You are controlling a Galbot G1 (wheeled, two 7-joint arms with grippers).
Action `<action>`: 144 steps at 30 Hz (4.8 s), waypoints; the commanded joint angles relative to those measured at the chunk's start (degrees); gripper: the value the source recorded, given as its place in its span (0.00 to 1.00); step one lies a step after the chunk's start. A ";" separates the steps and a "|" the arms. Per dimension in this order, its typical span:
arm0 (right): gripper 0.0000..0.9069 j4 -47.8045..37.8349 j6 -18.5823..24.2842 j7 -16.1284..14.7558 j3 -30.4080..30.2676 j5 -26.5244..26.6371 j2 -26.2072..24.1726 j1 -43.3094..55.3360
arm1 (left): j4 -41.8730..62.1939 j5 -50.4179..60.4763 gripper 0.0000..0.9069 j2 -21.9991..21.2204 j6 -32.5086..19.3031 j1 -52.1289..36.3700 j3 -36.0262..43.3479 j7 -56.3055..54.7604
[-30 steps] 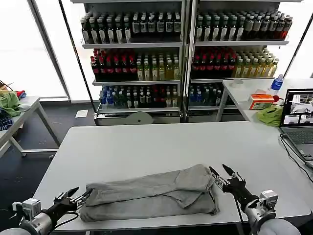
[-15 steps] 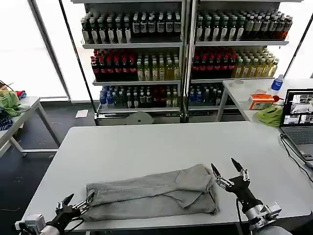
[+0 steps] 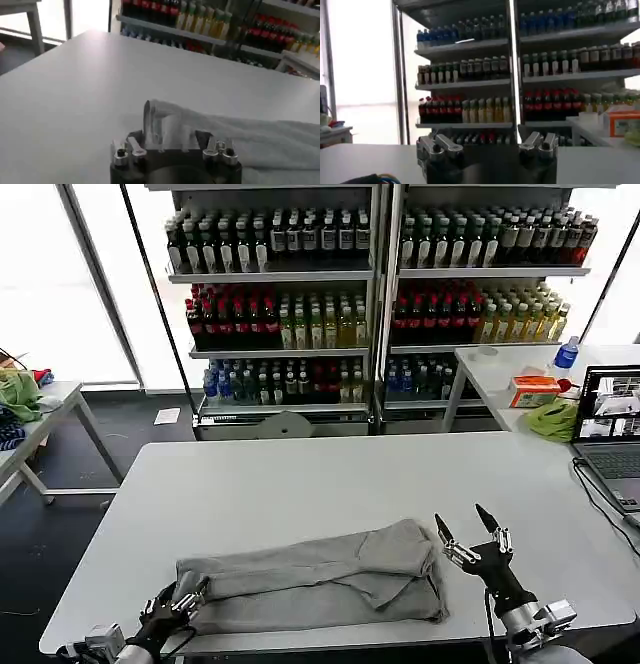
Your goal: Fold and organize the clothes.
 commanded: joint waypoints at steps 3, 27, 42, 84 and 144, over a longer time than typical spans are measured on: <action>1.00 0.25 -0.04 -0.02 0.30 3.14 -0.54 0.50 | 2.30 0.61 0.00 -1.48 -1.17 -0.54 1.35 -0.09; 1.00 1.91 -4.21 1.28 -0.37 5.56 -1.68 2.53 | 0.75 -3.14 0.00 3.41 -0.04 -3.29 -12.94 3.83; 1.00 1.79 -3.59 0.40 -1.35 5.38 -1.54 3.23 | 10.61 -0.92 0.01 14.62 3.11 -2.60 -31.94 8.71; 1.00 3.54 -2.22 -0.80 0.29 1.80 2.76 -3.43 | 2.86 -22.70 0.01 12.81 8.40 -27.99 27.89 -16.93; 1.00 -1.37 -0.38 -0.90 -2.11 2.24 1.30 0.58 | 8.05 -7.74 0.01 9.30 2.51 -6.50 -0.57 6.95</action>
